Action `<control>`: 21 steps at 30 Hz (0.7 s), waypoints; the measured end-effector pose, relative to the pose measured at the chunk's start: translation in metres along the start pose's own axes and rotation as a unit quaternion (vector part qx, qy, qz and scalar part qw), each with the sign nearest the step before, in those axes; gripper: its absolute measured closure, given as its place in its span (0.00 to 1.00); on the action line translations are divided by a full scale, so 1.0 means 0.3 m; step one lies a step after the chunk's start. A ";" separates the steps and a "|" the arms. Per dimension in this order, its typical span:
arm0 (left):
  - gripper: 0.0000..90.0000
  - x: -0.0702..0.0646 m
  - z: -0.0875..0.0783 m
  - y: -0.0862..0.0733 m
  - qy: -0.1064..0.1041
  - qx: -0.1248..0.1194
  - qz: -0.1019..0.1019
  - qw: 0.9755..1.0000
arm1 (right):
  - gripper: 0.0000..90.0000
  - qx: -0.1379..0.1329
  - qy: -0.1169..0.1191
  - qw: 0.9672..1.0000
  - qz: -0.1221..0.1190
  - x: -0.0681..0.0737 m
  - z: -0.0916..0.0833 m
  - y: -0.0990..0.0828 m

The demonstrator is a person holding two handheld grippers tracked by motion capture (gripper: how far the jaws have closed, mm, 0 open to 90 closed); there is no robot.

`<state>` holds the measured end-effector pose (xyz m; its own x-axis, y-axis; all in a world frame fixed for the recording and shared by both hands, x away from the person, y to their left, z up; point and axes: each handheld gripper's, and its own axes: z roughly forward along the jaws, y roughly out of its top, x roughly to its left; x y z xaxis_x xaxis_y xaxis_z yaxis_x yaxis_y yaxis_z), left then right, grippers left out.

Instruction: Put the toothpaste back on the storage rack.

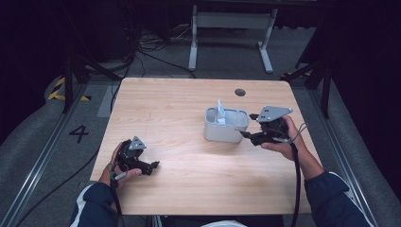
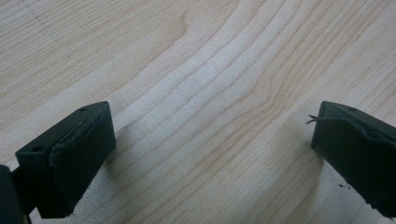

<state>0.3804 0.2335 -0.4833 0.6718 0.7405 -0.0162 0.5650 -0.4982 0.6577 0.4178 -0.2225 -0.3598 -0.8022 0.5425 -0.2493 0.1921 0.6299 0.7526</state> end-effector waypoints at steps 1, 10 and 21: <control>0.00 0.000 0.000 0.000 0.000 0.000 0.000 1.000 | 0.33 0.001 -0.001 1.000 -0.002 0.001 -0.003 -0.004; 0.00 0.000 0.000 0.000 0.000 0.000 0.000 1.000 | 0.31 0.016 -0.010 1.000 -0.006 0.003 -0.031 -0.045; 0.00 0.000 0.000 0.000 0.000 0.000 0.000 1.000 | 0.31 0.045 -0.017 0.999 -0.005 -0.004 -0.028 -0.143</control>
<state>0.3804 0.2335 -0.4833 0.6716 0.7408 -0.0166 0.5651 -0.4976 0.6580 0.4057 -0.2548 -0.3867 -0.7854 0.5535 -0.2772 0.2360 0.6817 0.6925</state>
